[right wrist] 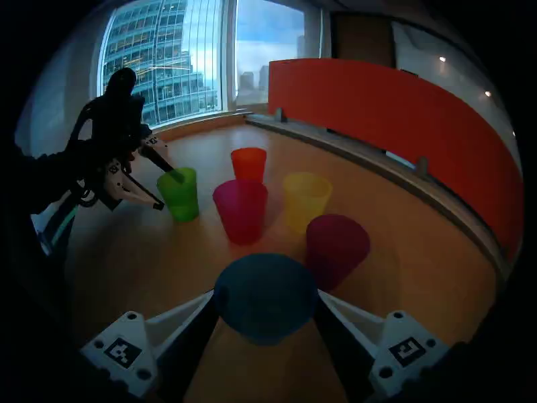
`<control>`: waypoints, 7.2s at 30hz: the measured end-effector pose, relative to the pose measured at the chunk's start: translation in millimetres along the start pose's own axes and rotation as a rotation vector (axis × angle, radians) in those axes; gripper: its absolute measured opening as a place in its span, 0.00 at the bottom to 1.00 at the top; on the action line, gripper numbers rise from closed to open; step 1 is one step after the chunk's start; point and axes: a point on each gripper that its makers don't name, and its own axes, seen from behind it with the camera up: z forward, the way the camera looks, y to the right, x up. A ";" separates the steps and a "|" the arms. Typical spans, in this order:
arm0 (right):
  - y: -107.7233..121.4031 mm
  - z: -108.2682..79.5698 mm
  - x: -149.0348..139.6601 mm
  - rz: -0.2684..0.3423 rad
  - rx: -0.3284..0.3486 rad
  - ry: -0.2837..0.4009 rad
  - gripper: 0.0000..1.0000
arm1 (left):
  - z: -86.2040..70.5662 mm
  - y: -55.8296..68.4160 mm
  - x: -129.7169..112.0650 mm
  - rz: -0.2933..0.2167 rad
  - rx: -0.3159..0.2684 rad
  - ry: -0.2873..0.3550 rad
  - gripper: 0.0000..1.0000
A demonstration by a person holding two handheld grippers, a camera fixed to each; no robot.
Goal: Pour water
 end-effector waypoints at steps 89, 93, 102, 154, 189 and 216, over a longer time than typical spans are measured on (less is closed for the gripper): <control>36.4 -120.5 -4.4 0.164 -0.459 0.248 1.00 | -130.6 -48.3 26.0 -0.183 0.413 0.384 0.98; 42.5 -129.1 5.6 0.170 -0.517 0.299 1.00 | -142.1 -53.3 38.4 -0.192 0.456 0.446 0.98; 63.5 -149.9 25.1 0.195 -0.667 0.433 1.00 | -159.4 -57.8 53.4 -0.205 0.533 0.542 0.98; 77.6 -200.0 43.4 0.266 -0.898 0.672 1.00 | -187.9 -80.9 72.9 -0.219 0.761 0.718 0.98; 73.6 -199.1 45.4 0.249 -0.918 0.618 1.00 | -149.6 -81.2 25.8 -0.280 0.785 0.685 0.98; 74.1 -205.3 48.6 0.242 -0.927 0.626 1.00 | -138.6 -84.9 14.9 -0.290 0.769 0.666 0.98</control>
